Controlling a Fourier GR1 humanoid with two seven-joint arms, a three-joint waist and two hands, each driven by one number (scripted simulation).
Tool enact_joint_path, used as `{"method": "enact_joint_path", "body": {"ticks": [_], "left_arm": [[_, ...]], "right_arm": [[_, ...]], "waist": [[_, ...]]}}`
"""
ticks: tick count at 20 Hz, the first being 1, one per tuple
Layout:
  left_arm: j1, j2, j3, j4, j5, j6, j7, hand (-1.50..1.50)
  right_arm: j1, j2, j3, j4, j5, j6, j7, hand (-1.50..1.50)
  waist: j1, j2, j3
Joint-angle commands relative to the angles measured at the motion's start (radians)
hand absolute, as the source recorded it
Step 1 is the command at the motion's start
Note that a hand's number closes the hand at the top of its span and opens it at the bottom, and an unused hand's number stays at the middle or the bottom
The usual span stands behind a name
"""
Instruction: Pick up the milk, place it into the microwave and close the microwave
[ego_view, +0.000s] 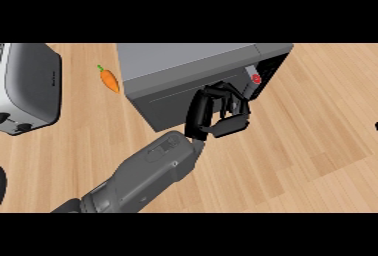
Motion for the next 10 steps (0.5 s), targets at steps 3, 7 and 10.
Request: {"method": "enact_joint_path", "body": {"ticks": [3,7,10], "left_arm": [[-0.075,0.0,0.032,0.098,0.036,-0.016,0.011,1.5],[-0.083,0.0,0.032,0.099,0.047,-0.029,-0.012,1.5],[-0.086,0.0,0.03,0.104,0.057,-0.019,-0.019,1.5]], "right_arm": [[-0.008,-0.022,-0.019,-0.001,-0.038,0.009,0.018,-1.5],[-0.024,-0.031,-0.033,0.002,-0.048,-0.001,0.027,-1.5],[-0.033,-0.04,-0.043,0.005,-0.067,0.0,0.033,-1.5]], "waist": [[-0.015,0.012,0.001],[-0.01,0.019,0.0],[-0.014,0.019,0.001]]}}
